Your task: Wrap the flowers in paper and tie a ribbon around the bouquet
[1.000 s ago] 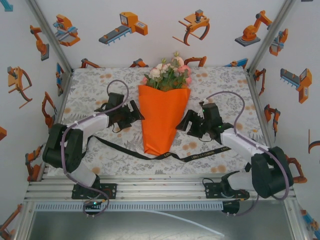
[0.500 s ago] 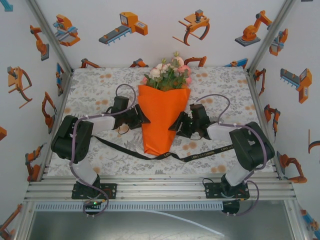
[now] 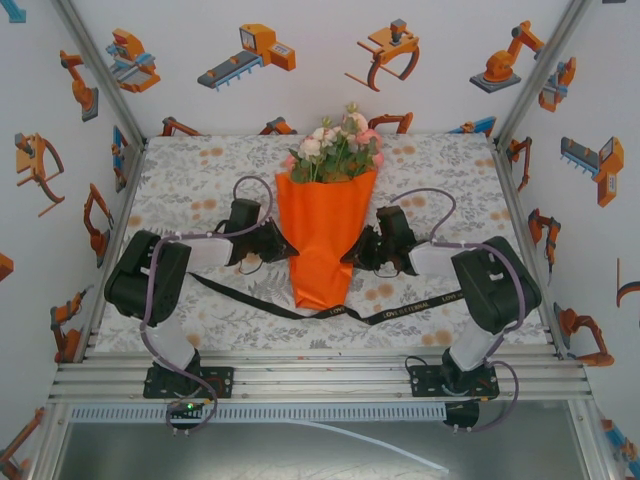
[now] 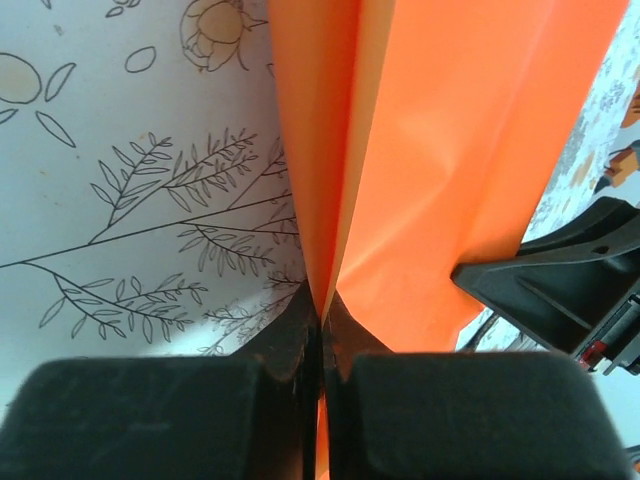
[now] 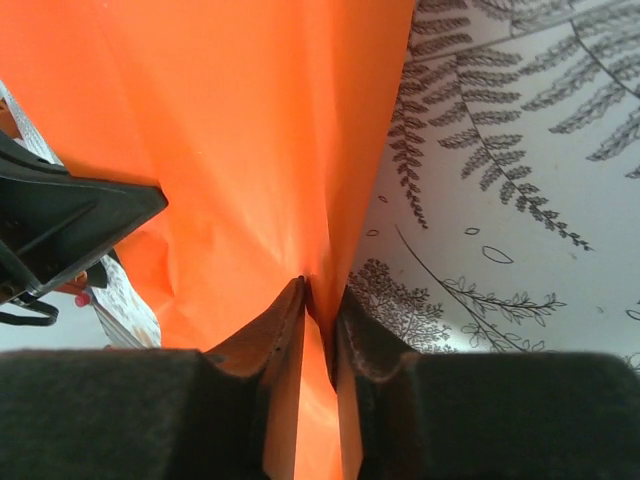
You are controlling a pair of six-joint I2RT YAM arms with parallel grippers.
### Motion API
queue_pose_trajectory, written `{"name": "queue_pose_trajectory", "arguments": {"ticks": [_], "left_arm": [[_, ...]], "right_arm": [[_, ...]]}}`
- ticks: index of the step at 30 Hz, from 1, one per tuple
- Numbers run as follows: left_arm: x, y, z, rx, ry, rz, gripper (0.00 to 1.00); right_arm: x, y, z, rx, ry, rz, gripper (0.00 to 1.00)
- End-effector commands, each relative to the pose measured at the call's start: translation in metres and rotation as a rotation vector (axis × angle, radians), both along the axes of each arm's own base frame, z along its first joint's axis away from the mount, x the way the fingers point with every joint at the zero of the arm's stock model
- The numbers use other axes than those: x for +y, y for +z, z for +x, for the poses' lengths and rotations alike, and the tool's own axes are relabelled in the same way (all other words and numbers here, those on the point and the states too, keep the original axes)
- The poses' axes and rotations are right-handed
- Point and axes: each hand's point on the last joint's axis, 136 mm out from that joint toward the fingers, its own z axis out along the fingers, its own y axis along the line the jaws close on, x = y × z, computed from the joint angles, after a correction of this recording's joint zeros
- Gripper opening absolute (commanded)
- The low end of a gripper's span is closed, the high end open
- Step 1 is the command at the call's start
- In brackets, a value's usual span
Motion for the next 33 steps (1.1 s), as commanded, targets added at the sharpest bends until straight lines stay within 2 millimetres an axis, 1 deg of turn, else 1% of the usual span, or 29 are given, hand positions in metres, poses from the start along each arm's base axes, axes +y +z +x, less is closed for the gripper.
{"name": "queue_pose_trajectory", "arguments": {"ticks": [1,4,8,11,14,17,21,23,26,27,28,30,33], "left_arm": [[-0.005,0.026,0.000,-0.021,0.006,-0.041,0.03],[-0.004,0.036,0.000,-0.030,0.008,-0.030,0.00],[-0.002,0.048,-0.004,-0.049,0.011,-0.034,0.00],[-0.003,0.052,-0.012,-0.047,0.003,-0.044,0.00],[-0.003,0.055,-0.024,-0.046,-0.005,-0.032,0.00],[0.003,0.050,-0.034,-0.040,-0.004,0.007,0.00],[0.005,0.037,-0.044,-0.022,-0.008,0.033,0.00],[0.006,0.028,-0.047,-0.007,-0.006,0.043,0.04],[0.010,0.013,-0.049,0.010,0.007,0.075,0.15],[0.011,0.009,-0.048,0.013,0.011,0.086,0.18],[0.012,0.006,-0.048,0.018,0.012,0.093,0.22],[0.012,0.003,-0.046,0.023,0.016,0.100,0.31],[0.014,0.003,-0.046,0.021,0.023,0.110,0.38]], "right_arm": [[0.006,0.037,0.015,-0.085,0.007,0.002,0.17],[0.005,0.051,0.019,-0.112,0.007,-0.009,0.15],[0.005,0.059,0.016,-0.116,0.014,-0.005,0.12],[0.004,0.062,0.006,-0.115,0.023,-0.006,0.11],[0.002,0.064,-0.008,-0.117,0.035,-0.023,0.11],[0.001,0.058,-0.022,-0.122,0.042,-0.054,0.11],[-0.001,0.035,-0.033,-0.090,0.041,-0.098,0.12],[0.000,0.023,-0.037,-0.073,0.047,-0.112,0.14],[-0.002,0.003,-0.039,-0.043,0.042,-0.141,0.19],[-0.003,-0.002,-0.039,-0.036,0.039,-0.152,0.22],[-0.004,-0.005,-0.038,-0.031,0.037,-0.160,0.25],[-0.005,-0.009,-0.037,-0.021,0.035,-0.173,0.34],[-0.010,-0.008,-0.035,-0.025,0.018,-0.201,0.45]]}}
